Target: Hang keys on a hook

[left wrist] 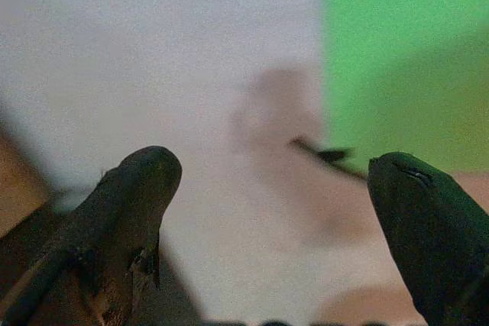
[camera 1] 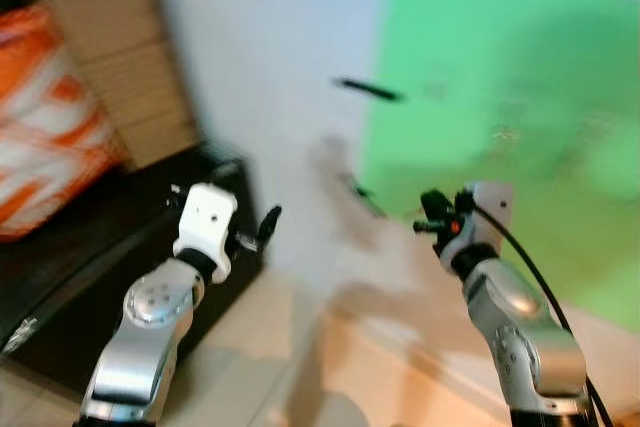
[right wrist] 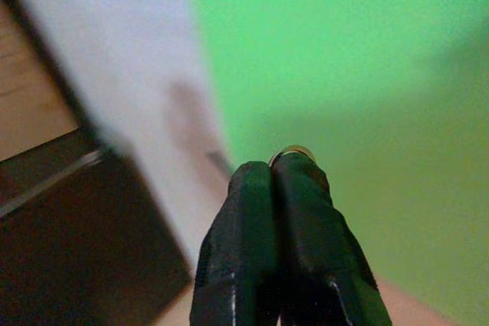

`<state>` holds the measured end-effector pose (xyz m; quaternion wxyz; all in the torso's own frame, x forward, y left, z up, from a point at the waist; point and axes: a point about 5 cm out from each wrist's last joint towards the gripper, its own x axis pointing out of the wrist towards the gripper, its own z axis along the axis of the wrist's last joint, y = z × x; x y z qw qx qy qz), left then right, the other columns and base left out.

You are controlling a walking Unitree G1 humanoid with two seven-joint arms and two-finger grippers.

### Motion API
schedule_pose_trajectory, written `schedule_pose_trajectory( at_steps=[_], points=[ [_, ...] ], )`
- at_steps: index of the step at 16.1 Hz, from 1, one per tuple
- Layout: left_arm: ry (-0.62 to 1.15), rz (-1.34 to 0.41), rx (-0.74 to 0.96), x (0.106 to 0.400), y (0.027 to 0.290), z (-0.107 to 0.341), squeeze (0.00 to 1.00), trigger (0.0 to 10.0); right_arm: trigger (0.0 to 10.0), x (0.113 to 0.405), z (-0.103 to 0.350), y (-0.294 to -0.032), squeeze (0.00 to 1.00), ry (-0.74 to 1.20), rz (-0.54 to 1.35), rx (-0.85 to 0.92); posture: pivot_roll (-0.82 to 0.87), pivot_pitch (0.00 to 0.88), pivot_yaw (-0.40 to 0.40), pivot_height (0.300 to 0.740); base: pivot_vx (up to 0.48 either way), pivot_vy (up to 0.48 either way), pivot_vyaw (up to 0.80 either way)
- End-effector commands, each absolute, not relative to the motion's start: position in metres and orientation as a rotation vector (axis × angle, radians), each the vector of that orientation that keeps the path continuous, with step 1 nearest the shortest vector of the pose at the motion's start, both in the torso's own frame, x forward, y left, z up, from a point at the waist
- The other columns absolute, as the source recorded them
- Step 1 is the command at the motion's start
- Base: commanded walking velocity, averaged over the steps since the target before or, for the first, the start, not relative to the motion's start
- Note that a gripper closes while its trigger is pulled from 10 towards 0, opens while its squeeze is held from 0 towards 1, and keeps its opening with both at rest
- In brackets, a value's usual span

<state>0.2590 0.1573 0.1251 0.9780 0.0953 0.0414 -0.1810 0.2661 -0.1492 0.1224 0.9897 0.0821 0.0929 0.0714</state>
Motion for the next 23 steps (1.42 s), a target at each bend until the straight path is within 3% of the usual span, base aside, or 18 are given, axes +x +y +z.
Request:
schedule_pose_trajectory(
  at_steps=[1,23],
  points=[
    [0.067,-0.381,0.193,0.259,0.154,0.13,0.13,10.0,10.0,0.267,0.123,-0.152,0.0,0.176,0.143,0.148,0.06,0.0,0.02,0.74,0.27,0.0,0.0],
    [0.078,-0.433,0.211,0.257,0.155,0.131,0.11,10.0,10.0,0.269,0.141,-0.131,0.0,0.079,0.338,0.186,0.08,0.0,0.026,0.74,0.261,0.0,0.0]
  ],
)
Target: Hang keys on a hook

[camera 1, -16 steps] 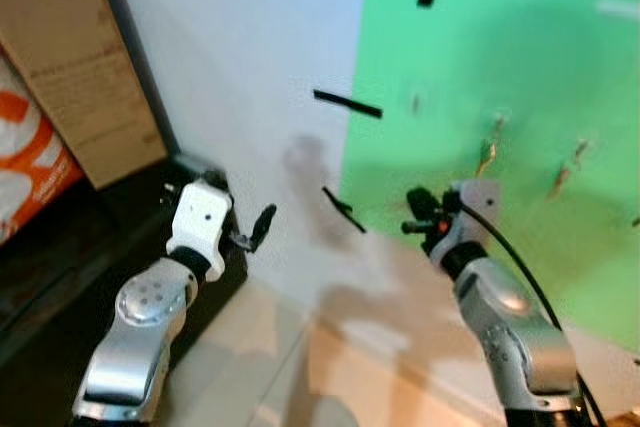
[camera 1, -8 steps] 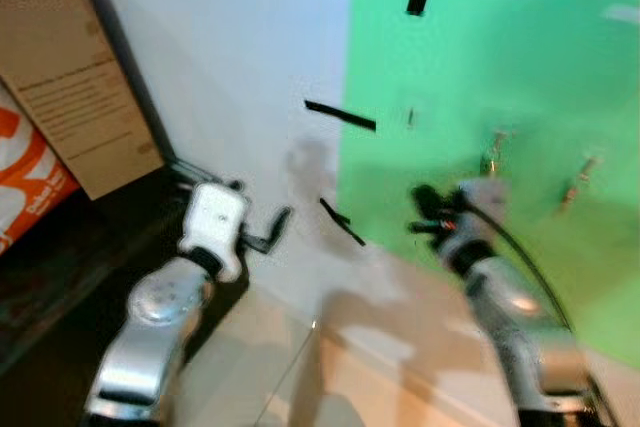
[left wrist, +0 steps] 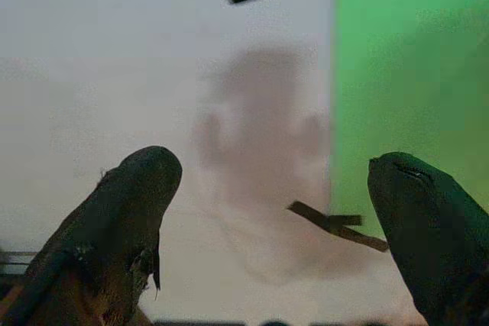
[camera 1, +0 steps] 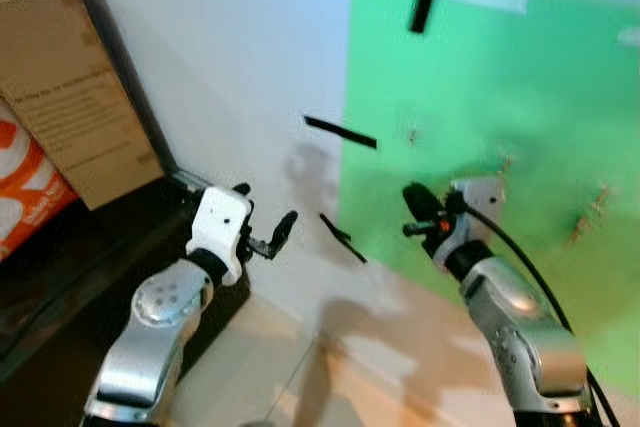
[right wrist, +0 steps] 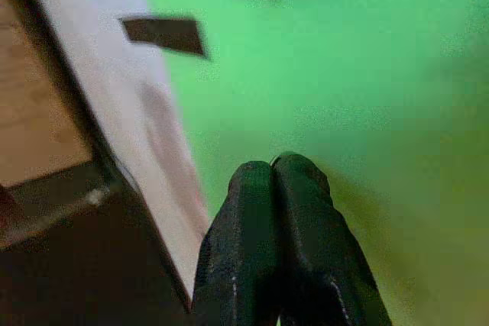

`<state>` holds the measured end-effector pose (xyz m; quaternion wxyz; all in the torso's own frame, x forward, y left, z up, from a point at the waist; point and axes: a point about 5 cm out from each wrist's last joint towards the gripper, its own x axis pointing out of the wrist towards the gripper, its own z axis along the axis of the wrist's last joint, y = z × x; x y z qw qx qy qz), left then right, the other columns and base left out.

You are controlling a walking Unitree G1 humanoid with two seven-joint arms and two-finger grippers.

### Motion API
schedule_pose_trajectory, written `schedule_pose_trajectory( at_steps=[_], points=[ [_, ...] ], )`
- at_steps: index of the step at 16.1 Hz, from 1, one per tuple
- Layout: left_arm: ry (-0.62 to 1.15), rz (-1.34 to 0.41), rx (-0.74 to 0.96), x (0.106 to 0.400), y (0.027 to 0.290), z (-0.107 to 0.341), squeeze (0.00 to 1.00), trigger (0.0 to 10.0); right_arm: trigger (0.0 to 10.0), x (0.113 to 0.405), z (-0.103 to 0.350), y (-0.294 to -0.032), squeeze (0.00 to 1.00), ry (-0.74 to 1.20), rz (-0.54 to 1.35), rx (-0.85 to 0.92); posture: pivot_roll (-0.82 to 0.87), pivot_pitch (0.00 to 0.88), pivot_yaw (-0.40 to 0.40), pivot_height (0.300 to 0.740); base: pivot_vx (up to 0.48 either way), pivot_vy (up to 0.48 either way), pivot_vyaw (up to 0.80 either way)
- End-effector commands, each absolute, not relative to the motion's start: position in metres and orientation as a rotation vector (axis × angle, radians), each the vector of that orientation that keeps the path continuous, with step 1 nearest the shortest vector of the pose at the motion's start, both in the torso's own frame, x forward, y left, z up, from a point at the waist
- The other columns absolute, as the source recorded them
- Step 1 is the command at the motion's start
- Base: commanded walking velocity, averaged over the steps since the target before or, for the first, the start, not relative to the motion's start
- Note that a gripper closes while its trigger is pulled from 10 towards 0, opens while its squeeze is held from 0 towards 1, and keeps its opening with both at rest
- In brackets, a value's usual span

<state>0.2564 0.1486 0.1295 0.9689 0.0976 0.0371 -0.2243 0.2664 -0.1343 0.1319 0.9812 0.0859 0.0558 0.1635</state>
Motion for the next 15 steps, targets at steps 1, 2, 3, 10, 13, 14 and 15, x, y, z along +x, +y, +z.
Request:
schedule_pose_trajectory(
  at_steps=[1,2,3,10,13,14,15],
  points=[
    [0.062,-0.458,0.196,0.255,0.154,0.133,0.1,10.0,10.0,0.269,0.144,-0.129,0.0,0.066,0.361,0.188,0.08,0.0,0.024,0.74,0.0,0.0,0.0],
    [0.063,-0.487,0.198,0.254,0.153,0.134,0.1,10.0,10.0,0.269,0.145,-0.127,0.0,0.054,0.384,0.188,0.09,0.0,0.021,0.74,0.0,0.0,0.0],
    [0.074,-0.524,0.206,0.252,0.153,0.135,0.11,10.0,10.0,0.27,0.147,-0.125,0.0,0.047,0.394,0.187,0.09,0.0,0.018,0.74,0.0,0.0,0.0],
    [0.125,-0.678,0.208,0.244,0.152,0.133,0.11,10.0,10.0,0.274,0.162,-0.126,0.0,-0.021,0.384,0.158,0.08,0.0,0.033,0.74,0.0,0.0,0.0],
    [0.135,-0.723,0.2,0.243,0.15,0.131,0.11,10.0,10.0,0.273,0.166,-0.127,0.0,-0.035,0.377,0.17,0.07,0.0,0.038,0.74,0.0,0.0,0.0],
    [0.139,-0.739,0.196,0.243,0.149,0.131,0.11,10.0,10.0,0.274,0.169,-0.128,0.0,-0.046,0.378,0.183,0.07,0.0,0.038,0.74,0.0,0.0,0.0],
    [0.139,-0.749,0.195,0.242,0.148,0.131,0.11,10.0,10.0,0.276,0.173,-0.129,0.0,-0.065,0.368,0.187,0.07,0.0,0.038,0.74,0.0,0.0,0.0]
  ],
)
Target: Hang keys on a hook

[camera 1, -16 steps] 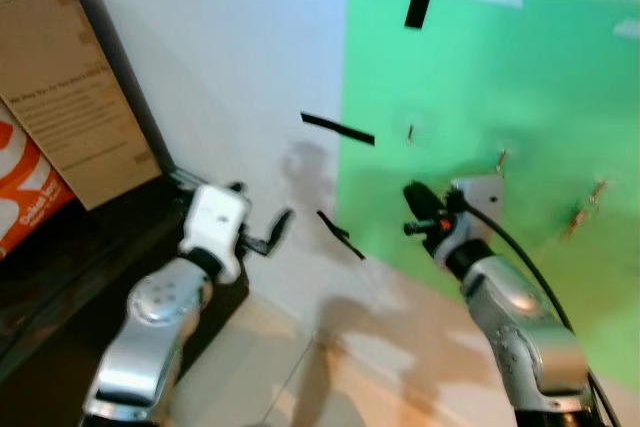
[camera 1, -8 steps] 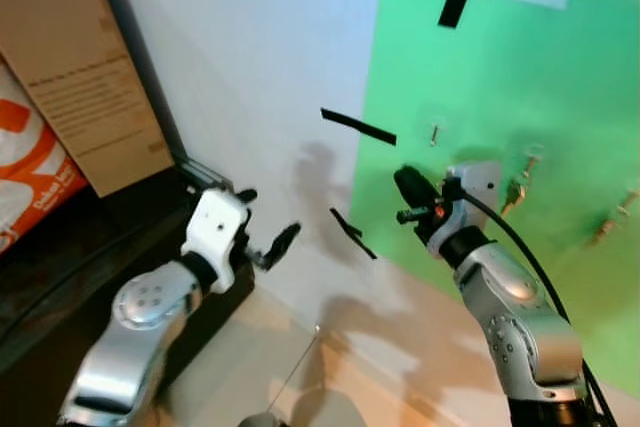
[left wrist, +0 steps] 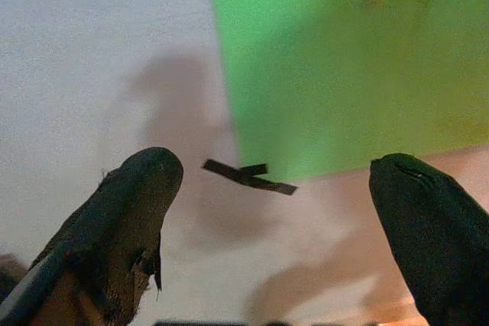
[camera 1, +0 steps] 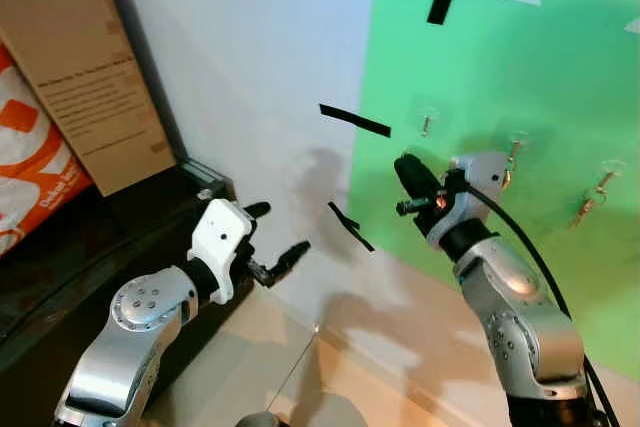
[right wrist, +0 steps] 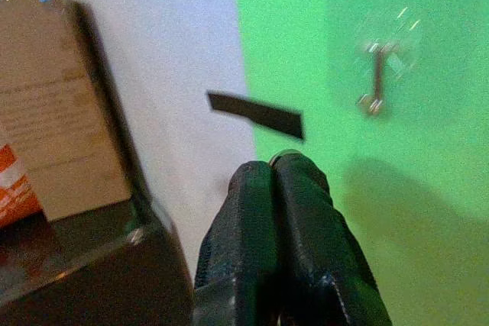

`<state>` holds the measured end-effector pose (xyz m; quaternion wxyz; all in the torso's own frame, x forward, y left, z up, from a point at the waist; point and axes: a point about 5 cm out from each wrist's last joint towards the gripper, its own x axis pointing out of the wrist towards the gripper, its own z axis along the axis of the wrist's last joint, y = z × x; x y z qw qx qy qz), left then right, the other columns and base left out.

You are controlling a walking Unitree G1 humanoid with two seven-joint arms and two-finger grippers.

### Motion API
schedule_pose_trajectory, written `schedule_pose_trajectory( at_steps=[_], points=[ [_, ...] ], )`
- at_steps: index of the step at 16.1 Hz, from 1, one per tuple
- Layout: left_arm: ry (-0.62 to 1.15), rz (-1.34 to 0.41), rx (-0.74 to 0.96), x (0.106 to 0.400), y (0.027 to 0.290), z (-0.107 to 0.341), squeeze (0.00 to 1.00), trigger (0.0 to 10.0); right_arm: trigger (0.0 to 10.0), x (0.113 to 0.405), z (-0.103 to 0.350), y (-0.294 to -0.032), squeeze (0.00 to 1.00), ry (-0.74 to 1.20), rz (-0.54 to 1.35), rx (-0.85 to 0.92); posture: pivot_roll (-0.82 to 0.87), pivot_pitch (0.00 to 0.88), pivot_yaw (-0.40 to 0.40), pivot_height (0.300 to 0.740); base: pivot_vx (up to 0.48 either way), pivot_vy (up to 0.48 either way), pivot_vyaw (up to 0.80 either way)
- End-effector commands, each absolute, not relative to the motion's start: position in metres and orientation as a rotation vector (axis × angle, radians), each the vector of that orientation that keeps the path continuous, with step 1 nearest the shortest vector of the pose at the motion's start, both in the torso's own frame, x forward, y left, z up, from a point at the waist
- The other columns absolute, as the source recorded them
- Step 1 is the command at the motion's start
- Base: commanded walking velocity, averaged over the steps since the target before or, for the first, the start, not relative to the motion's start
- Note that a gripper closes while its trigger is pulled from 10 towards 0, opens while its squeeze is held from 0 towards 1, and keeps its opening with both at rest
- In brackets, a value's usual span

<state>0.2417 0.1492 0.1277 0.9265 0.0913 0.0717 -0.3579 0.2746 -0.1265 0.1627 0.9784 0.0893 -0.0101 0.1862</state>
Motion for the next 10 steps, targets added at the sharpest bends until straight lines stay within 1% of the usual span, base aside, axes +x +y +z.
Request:
schedule_pose_trajectory(
  at_steps=[1,4,10],
  points=[
    [0.138,-0.752,0.193,0.242,0.147,0.131,0.11,10.0,10.0,0.277,0.175,-0.129,0.0,-0.073,0.362,0.187,0.07,0.0,0.036,0.74,0.0,0.0,0.0],
    [0.126,-0.776,0.176,0.24,0.144,0.134,0.11,10.0,10.0,0.282,0.187,-0.135,0.0,-0.134,0.31,0.163,0.07,0.0,0.03,0.74,0.0,0.0,0.0],
    [0.132,-0.8,0.159,0.236,0.142,0.134,0.12,10.0,10.0,0.28,0.187,-0.134,0.0,-0.13,0.313,0.133,0.08,0.0,0.024,0.74,0.0,0.0,0.0]
  ],
)
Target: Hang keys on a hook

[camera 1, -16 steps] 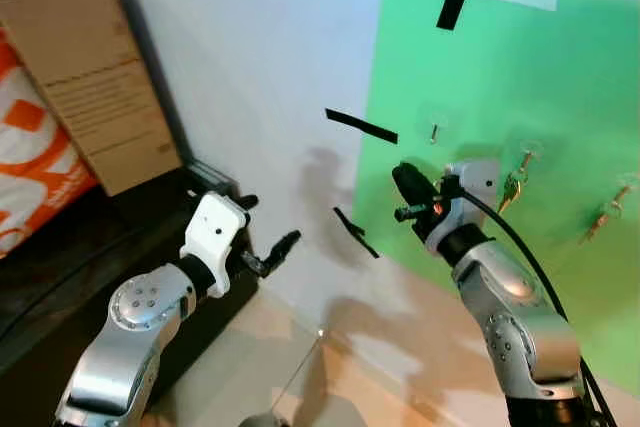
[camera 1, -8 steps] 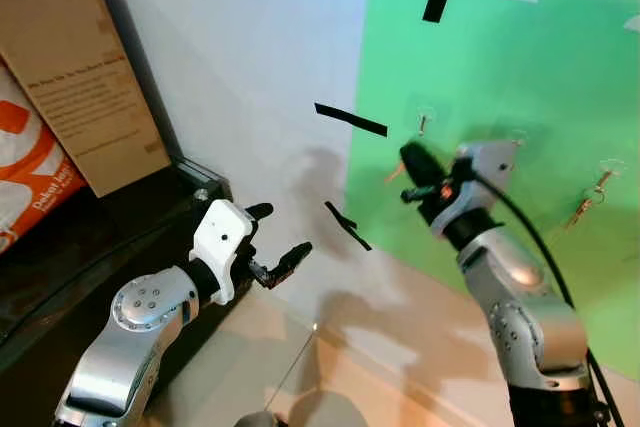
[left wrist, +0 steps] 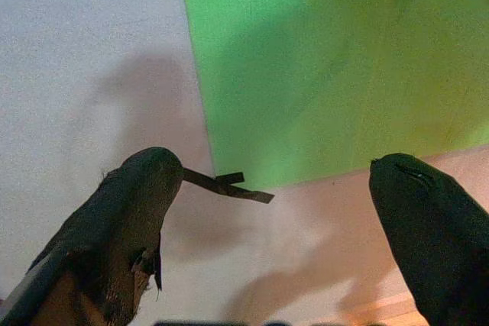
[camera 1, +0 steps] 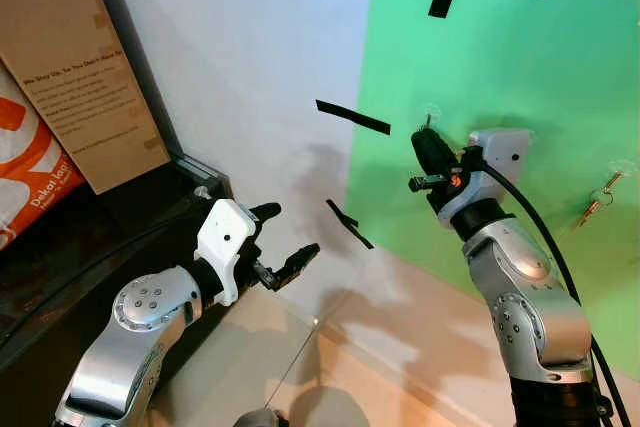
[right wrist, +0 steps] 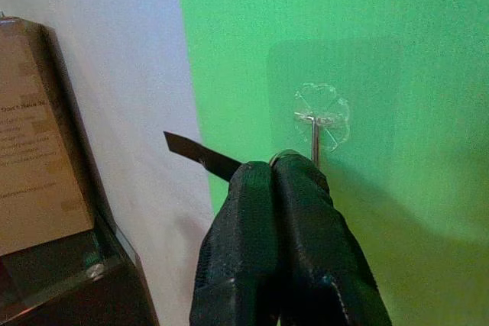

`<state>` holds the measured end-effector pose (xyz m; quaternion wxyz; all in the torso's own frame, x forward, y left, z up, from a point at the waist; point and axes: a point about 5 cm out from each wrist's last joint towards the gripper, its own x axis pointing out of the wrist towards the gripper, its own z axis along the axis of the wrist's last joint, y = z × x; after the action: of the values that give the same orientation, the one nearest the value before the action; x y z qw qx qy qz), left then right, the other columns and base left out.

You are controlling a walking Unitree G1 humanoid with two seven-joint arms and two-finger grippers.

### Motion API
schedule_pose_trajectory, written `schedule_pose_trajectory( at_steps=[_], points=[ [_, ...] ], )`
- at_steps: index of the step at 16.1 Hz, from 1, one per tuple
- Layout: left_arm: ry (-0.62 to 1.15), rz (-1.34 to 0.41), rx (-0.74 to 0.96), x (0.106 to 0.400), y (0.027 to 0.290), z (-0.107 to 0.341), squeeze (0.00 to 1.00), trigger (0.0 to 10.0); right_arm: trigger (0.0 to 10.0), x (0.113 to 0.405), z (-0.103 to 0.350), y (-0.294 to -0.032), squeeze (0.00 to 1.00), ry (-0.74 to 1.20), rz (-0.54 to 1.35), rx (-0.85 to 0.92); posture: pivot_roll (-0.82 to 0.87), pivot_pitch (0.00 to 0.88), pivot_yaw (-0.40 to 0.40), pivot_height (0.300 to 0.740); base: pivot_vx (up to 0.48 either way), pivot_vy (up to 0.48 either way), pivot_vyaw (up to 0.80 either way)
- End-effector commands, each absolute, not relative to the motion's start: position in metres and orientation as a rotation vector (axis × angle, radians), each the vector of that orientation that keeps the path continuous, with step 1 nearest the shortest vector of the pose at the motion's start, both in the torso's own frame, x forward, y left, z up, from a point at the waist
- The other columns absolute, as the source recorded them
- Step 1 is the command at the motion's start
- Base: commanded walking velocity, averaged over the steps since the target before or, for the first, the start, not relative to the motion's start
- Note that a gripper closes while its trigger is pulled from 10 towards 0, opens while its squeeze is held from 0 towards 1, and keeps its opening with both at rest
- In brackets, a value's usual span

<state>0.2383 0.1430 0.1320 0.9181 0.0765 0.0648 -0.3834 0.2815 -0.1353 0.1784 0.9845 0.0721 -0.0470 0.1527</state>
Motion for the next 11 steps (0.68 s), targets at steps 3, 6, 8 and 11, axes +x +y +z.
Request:
schedule_pose_trajectory(
  at_steps=[3,6,8,11],
  points=[
    [0.136,-0.804,0.155,0.236,0.1418,0.1339,0.12,10.0,10.0,0.2752,0.1792,-0.1353,0.0,-0.102,0.315,0.123,0.08,0.0,0.025,0.74,0.0,0.0,0.0],
    [0.138,-0.823,0.153,0.2368,0.1393,0.1341,0.11,10.0,10.0,0.2719,0.177,-0.1388,0.0,-0.093,0.299,0.12,0.05,0.0,0.048,0.74,0.0,0.0,0.0],
    [0.14,-0.832,0.15,0.237,0.1374,0.134,0.11,10.0,10.0,0.2698,0.1754,-0.14,0.0,-0.087,0.291,0.106,0.05,0.0,0.049,0.74,0.0,0.0,0.0],
    [0.14,-0.837,0.15,0.2371,0.1363,0.1341,0.11,10.0,10.0,0.272,0.183,-0.1409,0.0,-0.129,0.272,0.119,0.05,0.0,0.048,0.74,0.0,0.0,0.0]
  ],
)
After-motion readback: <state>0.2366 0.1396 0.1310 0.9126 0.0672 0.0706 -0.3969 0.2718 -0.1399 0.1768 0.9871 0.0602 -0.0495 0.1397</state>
